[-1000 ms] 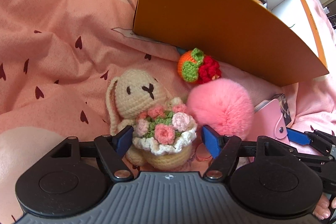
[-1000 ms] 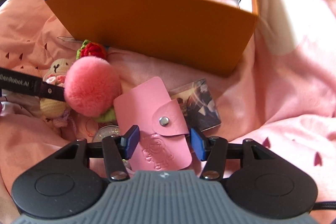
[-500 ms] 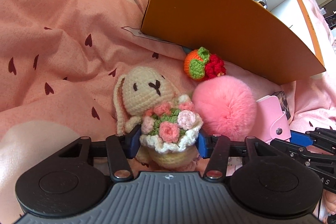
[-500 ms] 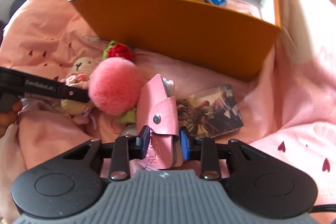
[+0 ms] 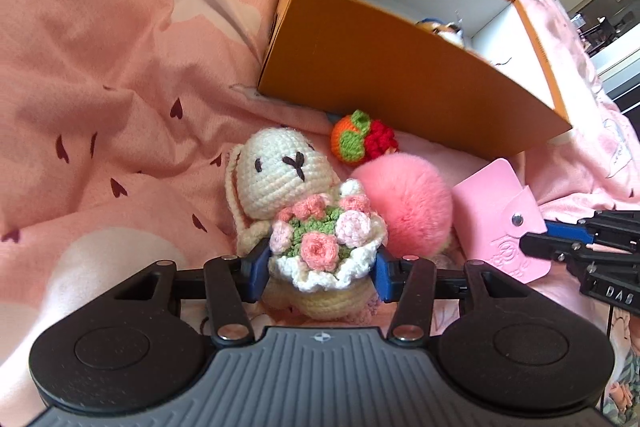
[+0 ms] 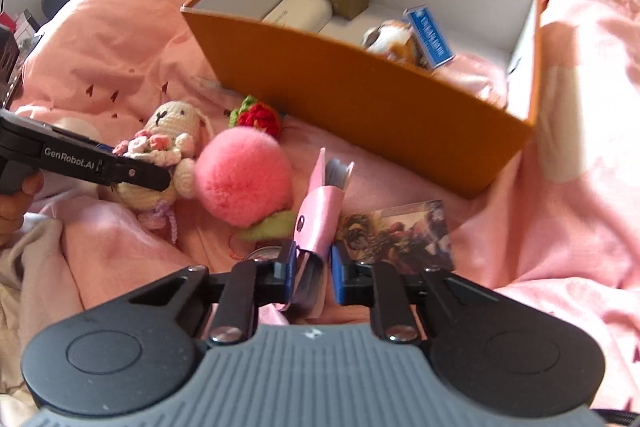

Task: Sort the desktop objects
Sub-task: 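Carry the bunny and pink card wallet with both tools over the orange box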

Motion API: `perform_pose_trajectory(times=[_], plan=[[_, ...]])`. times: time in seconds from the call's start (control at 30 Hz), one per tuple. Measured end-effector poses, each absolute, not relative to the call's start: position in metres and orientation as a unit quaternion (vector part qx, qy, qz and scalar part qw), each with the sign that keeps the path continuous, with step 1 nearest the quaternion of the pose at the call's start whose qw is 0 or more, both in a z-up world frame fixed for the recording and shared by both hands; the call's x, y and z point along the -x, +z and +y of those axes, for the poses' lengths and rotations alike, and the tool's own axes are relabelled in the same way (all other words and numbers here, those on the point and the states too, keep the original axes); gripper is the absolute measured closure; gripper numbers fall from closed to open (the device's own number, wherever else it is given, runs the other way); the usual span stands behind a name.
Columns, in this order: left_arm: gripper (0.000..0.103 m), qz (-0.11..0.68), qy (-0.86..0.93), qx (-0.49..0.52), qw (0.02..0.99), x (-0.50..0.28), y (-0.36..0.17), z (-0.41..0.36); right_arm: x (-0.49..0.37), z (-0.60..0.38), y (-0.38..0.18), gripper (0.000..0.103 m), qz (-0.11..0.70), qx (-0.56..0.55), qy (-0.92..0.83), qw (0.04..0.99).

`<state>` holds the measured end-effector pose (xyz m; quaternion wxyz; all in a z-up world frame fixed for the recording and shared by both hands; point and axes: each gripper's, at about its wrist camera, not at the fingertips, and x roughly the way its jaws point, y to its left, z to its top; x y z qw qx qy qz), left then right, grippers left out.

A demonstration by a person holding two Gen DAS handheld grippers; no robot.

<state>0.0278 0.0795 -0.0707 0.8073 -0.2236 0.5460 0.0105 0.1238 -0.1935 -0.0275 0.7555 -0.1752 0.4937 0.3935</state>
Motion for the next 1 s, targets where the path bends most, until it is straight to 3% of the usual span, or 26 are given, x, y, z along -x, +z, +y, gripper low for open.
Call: perform_pose_trajectory(times=[0.5, 0.77, 1.0], plan=[[0.046, 0.426, -0.044, 0.192, 0.883, -0.033, 0.026, 0.081, -0.158, -0.184, 0.06, 0.084, 0.398, 0.038, 0.429, 0.81], [0.046, 0.378, -0.031, 0.18, 0.908, -0.063, 0.051, 0.095, -0.199, -0.159, 0.06, 0.084, 0.384, -0.01, 0.422, 0.821], [0.046, 0.375, -0.011, 0.159, 0.913, -0.095, 0.055, 0.11, -0.227, -0.117, 0.038, 0.084, 0.377, 0.054, 0.452, 0.806]])
